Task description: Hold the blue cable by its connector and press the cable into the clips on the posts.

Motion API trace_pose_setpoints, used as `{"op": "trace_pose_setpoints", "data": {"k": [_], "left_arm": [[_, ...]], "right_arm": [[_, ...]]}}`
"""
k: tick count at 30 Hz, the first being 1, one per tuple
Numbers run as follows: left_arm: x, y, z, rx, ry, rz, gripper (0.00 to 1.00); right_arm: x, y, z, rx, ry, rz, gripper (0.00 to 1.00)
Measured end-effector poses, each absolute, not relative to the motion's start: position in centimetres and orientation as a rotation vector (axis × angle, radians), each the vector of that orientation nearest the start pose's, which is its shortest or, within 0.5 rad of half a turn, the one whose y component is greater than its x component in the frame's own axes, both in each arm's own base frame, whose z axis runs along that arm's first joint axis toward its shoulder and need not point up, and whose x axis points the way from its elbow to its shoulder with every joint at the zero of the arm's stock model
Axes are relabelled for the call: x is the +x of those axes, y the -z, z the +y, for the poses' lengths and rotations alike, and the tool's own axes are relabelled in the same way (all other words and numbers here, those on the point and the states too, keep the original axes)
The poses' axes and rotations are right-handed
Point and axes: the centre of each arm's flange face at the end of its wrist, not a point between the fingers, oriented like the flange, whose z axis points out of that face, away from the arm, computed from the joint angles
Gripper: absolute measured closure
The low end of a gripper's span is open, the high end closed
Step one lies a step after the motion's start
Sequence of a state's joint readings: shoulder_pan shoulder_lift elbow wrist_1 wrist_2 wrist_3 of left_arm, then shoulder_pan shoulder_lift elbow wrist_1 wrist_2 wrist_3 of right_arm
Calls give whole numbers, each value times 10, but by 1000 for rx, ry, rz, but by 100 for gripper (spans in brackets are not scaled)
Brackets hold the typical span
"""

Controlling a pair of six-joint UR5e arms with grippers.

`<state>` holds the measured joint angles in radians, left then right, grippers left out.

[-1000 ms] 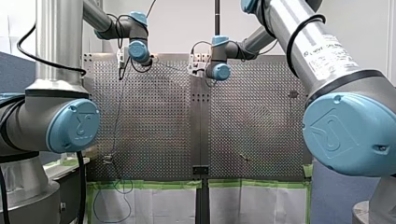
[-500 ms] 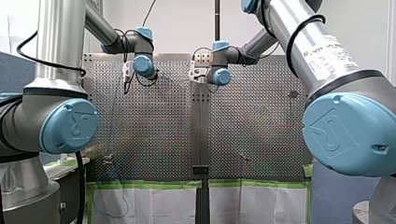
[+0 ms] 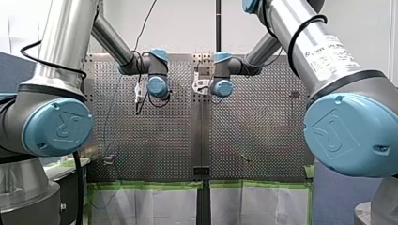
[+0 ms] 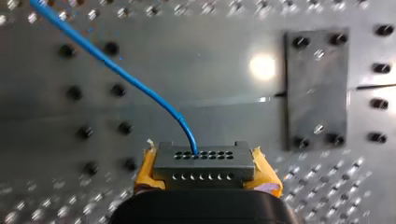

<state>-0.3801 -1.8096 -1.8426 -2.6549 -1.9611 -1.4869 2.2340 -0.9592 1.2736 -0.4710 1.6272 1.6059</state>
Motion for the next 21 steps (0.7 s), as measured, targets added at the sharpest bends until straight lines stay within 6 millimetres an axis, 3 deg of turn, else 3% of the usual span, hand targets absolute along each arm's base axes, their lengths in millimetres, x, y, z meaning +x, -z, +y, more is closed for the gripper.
{"op": "trace_pose_setpoints", "data": {"k": [15, 21], "left_arm": [[455, -211, -321, 98, -39, 1623, 100], [455, -183, -324, 99, -53, 1656, 100]], "right_arm": [[528, -258, -492, 1413, -1704, -897, 100], [518, -213, -489, 1413, -1626, -936, 100]]}}
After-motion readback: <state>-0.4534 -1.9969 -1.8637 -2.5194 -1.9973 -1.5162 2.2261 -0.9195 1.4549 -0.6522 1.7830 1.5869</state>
